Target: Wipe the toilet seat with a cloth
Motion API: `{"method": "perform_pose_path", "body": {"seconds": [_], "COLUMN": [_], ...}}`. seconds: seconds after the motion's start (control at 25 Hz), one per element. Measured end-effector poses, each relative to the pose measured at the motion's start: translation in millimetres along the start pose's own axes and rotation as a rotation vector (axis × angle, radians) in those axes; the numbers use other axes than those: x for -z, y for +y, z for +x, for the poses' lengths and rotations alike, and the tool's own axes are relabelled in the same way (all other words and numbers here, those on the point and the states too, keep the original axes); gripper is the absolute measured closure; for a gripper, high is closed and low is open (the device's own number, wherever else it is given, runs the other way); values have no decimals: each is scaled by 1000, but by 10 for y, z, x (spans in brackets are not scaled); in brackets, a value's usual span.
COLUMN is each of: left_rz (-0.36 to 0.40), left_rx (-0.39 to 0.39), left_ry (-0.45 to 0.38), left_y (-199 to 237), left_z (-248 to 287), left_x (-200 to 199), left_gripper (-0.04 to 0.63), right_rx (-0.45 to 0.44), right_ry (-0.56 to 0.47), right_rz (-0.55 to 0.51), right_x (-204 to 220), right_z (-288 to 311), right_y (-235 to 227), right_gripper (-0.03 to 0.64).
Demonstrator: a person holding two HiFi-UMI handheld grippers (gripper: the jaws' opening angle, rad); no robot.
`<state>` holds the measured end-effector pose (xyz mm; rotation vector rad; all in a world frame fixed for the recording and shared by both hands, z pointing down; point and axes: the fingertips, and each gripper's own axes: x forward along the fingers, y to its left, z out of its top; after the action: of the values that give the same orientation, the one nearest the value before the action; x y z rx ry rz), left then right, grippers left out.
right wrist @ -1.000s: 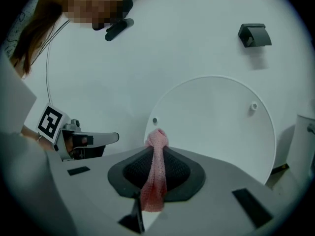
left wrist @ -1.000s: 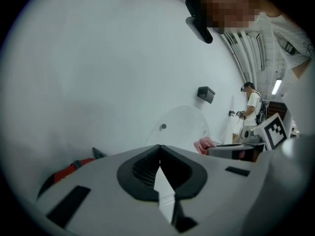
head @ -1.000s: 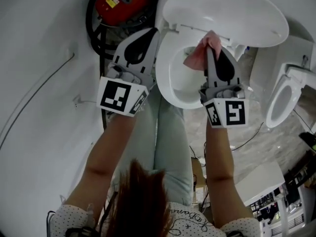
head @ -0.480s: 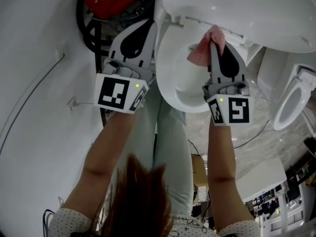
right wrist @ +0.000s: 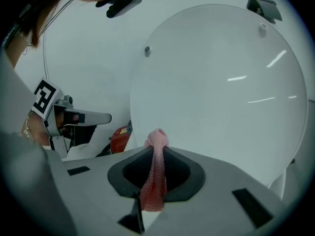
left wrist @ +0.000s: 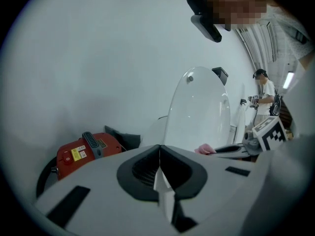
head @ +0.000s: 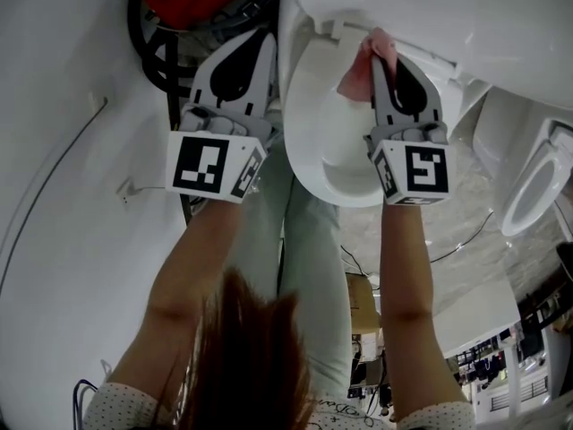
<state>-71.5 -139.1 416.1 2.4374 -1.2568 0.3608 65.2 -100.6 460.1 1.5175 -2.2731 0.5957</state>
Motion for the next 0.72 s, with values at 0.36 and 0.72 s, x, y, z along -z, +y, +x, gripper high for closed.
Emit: {"method": "perform_pose_path", "body": {"seconds": [0.36, 0.72], "left_rz": [1, 36], "left_rx": [23, 53], "left_ry": [36, 47], "left_y": [34, -66], "left_z": [103, 120], "left_x": [207, 247], "left_gripper": [591, 591], "right_rx": [0, 34], "right_ry": [127, 171], "right_rz": [-92, -220], "right_x": [451, 602], "right_z": [372, 600], "right_y": [18, 32], "right_gripper": [554, 554]}}
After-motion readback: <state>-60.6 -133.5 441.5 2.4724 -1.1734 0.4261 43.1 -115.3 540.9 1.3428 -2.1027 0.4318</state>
